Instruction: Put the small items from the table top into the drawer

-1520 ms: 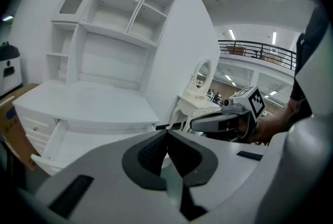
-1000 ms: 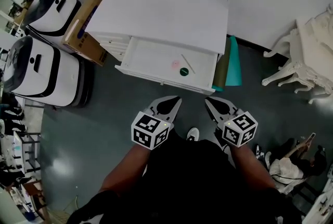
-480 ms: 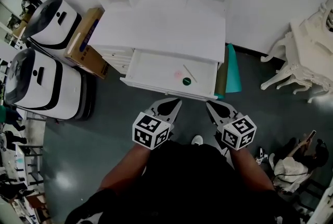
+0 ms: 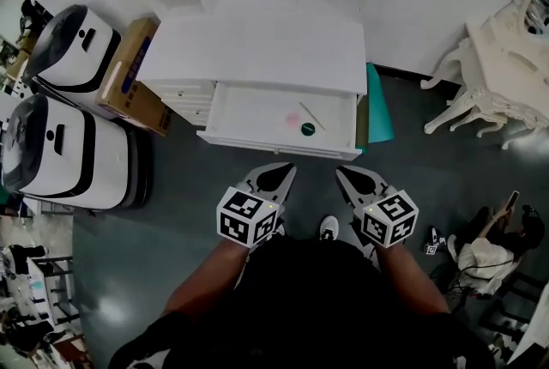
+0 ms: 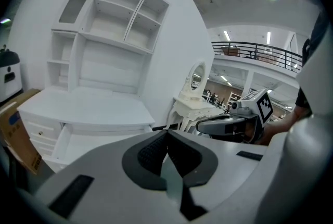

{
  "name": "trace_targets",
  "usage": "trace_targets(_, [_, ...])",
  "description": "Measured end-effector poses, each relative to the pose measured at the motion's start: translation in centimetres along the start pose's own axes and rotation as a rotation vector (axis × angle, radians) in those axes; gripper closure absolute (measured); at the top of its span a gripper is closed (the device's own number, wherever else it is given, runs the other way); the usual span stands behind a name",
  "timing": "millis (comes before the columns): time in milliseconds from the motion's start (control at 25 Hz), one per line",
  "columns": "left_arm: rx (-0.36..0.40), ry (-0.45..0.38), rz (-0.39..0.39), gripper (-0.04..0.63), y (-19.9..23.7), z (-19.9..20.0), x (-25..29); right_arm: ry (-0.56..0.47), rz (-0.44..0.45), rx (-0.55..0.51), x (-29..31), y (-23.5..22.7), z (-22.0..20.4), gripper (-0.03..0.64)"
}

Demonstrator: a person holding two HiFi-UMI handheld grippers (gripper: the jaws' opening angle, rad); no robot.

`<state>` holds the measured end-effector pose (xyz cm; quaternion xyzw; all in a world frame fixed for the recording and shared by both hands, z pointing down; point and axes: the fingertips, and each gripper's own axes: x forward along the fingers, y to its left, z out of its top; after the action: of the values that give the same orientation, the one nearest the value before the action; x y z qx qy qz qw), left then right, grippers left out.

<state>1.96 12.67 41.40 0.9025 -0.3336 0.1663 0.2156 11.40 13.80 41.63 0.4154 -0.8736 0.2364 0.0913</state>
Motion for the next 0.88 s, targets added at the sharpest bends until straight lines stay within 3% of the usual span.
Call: trace_targets(880, [-0.005, -0.003, 0.023, 0.592, 1.6, -0.6, -1.6, 0.046, -0.018, 0.019, 0.8, 0.6, -1.9, 0.592])
